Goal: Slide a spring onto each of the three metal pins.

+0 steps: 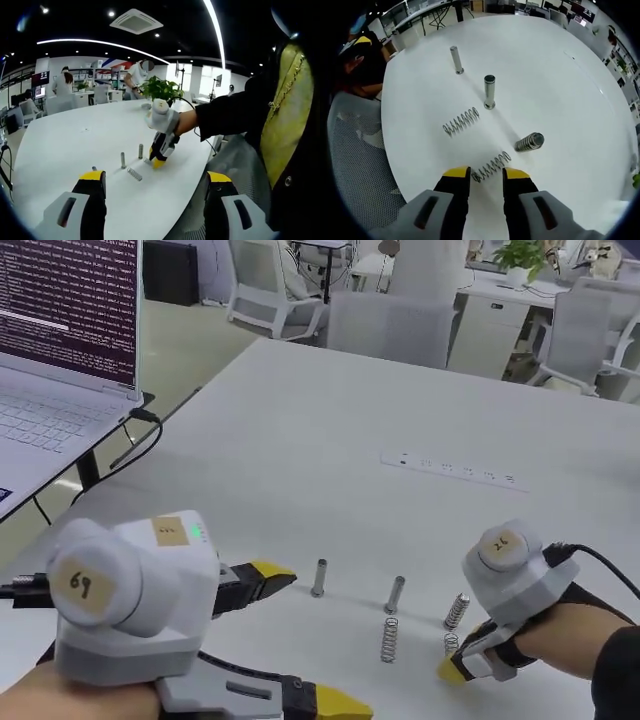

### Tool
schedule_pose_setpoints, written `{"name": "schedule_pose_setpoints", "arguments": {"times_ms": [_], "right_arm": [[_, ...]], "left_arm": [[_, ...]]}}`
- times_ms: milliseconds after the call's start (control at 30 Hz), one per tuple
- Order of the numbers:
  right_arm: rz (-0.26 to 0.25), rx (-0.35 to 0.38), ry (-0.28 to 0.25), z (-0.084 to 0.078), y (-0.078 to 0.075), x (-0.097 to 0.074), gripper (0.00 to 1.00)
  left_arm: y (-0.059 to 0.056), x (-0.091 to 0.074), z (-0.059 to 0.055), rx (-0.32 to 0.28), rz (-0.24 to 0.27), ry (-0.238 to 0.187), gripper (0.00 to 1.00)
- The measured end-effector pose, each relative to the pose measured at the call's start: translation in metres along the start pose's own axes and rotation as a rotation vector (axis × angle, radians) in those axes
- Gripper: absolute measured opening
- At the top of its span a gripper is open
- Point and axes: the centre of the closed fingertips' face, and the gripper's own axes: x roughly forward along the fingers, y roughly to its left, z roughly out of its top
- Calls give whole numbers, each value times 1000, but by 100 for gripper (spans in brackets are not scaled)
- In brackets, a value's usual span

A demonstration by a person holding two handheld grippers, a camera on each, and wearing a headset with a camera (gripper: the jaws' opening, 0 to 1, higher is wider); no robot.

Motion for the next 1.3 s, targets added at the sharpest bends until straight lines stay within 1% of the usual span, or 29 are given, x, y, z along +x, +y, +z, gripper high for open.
{"name": "schedule_pose_setpoints", "arguments": {"times_ms": [133,200,300,533,567,600,633,767,900,1133,1200,1300], "right_arm": [[0,-2,5,-1,0,0,23],[8,-5,3,-1,0,1,22],[6,-24,13,-3,1,1,20],[6,-58,24,-5,2,0,17],[11,-97,32,-7,3,-1,15],[4,-105,41,-8,1,-2,13],[5,-135,52,-10,1,-2,12],[2,-126,43,-9,0,-3,12],[-2,-112,29,-7,0,-2,15],[5,-97,45,-11,1,0,14],[8,-94,48,-11,0,1,12],[3,-115,48,-12,-1,1,9]], "left_arm": [[0,0,0,-1,1,0,77],[0,0,0,-3,1,0,77],[0,0,-1,-3,1,2,77],[0,-1,-1,-5,2,2,77],[0,-1,-2,-5,1,2,77],[0,-1,-2,-4,1,2,77],[0,-1,-1,-4,1,1,76],[-1,0,-1,-4,-2,2,76],[-2,0,-1,-2,-4,4,76],[-2,-1,-2,-3,-3,4,76],[-3,-1,-2,-3,-4,6,76],[-3,0,-3,-1,-5,9,76]]}}
